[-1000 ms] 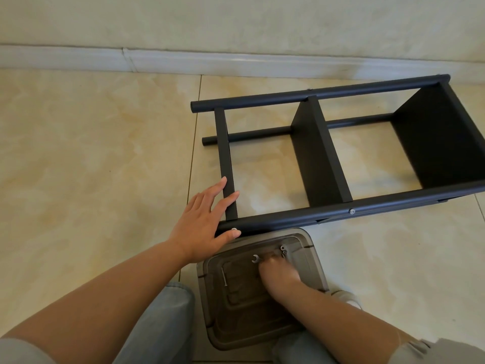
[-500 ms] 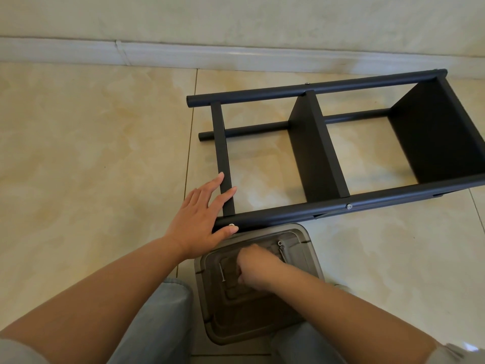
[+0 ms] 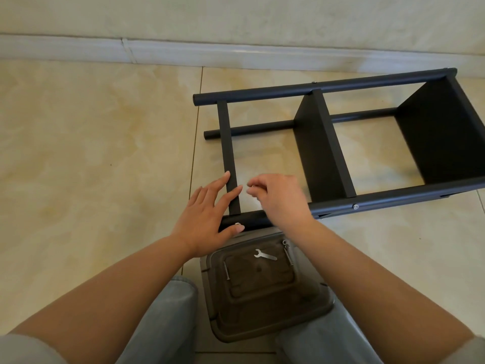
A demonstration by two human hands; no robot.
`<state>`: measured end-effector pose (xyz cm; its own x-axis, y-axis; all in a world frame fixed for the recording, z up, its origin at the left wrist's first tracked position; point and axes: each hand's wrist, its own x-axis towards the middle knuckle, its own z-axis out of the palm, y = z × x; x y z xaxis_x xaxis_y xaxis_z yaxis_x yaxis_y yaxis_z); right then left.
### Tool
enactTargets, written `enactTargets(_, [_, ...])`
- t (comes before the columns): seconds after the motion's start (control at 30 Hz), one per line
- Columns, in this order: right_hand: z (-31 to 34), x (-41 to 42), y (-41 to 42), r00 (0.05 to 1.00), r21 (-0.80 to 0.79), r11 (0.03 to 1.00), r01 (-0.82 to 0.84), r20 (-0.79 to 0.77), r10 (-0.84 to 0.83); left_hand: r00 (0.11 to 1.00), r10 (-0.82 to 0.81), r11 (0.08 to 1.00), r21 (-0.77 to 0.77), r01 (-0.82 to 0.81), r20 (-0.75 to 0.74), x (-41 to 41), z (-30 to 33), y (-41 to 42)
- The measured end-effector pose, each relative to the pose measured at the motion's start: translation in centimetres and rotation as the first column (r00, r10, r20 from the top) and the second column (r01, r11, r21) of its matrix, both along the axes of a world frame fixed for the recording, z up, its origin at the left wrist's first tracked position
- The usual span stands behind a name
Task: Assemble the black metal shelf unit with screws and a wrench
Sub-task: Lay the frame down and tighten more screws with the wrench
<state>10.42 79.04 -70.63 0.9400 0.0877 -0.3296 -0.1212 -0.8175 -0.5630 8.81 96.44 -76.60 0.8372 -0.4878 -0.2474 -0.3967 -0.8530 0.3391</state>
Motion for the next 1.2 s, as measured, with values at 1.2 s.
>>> enactTargets(1.2, [-3.6,3.1,2.9,0.762,0.314,0.95,0.008,-0.616,0.198,0.993,-0.085,0.996,-0.017,0.087,0.079,0.0,-0.5,4.6])
